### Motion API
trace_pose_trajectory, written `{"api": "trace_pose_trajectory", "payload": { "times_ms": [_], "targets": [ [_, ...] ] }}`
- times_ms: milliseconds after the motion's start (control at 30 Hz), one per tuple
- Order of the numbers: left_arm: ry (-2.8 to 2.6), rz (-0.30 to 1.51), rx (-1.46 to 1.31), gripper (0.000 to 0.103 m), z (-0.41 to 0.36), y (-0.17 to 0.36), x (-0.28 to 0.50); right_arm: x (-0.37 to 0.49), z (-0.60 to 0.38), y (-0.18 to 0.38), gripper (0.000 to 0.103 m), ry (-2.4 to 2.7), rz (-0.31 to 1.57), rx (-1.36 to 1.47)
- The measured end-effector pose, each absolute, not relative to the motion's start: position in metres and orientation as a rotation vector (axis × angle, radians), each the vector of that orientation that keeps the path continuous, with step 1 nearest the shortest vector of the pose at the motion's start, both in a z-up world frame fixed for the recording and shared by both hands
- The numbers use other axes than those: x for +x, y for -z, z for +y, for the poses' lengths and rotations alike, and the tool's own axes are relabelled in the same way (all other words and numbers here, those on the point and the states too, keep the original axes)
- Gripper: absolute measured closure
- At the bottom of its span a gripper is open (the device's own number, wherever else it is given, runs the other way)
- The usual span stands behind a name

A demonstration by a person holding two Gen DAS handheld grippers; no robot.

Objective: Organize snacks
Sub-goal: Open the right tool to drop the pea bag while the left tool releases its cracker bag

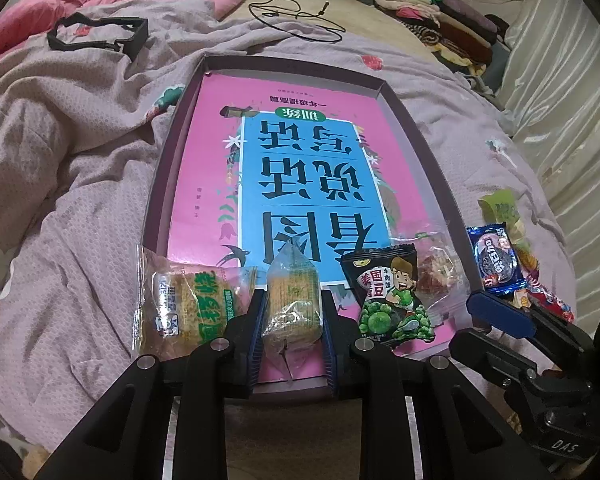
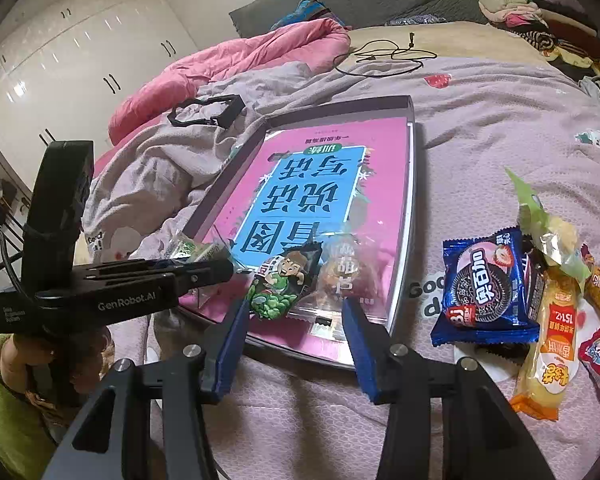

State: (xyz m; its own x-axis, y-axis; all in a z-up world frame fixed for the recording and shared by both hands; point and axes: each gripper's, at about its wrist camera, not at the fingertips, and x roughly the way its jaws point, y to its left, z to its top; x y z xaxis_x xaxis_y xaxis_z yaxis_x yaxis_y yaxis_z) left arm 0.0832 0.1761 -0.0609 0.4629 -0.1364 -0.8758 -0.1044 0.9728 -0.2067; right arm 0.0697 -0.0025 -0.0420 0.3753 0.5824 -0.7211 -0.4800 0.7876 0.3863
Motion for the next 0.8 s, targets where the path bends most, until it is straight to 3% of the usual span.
{"api": "trace_pose_trajectory", "payload": {
  "times_ms": [233, 433, 567, 800],
  "targets": [
    [0.027, 1.092, -0.250, 0.072, 0.175, 0.059, 0.083, 0.069, -0.003, 0.042, 0.053, -0.673, 0.967, 0.107],
    [0.034, 1.078, -0.243, 0.062, 0.172, 0.051, 0.081, 0.069, -0.004, 0.041, 0.049, -0.663, 0.960, 0.100],
    [0.026, 1.056, -0.226, 0.050, 0.172, 0.042, 0.078, 0.069, -0.005, 0.041, 0.049, -0.659, 0.960, 0.100],
    [0.019, 1.023, -0.241, 0.044, 0.178, 0.031, 0.075, 0.068, -0.004, 0.040, 0.047, -0.655, 0.962, 0.097]
  ]
}}
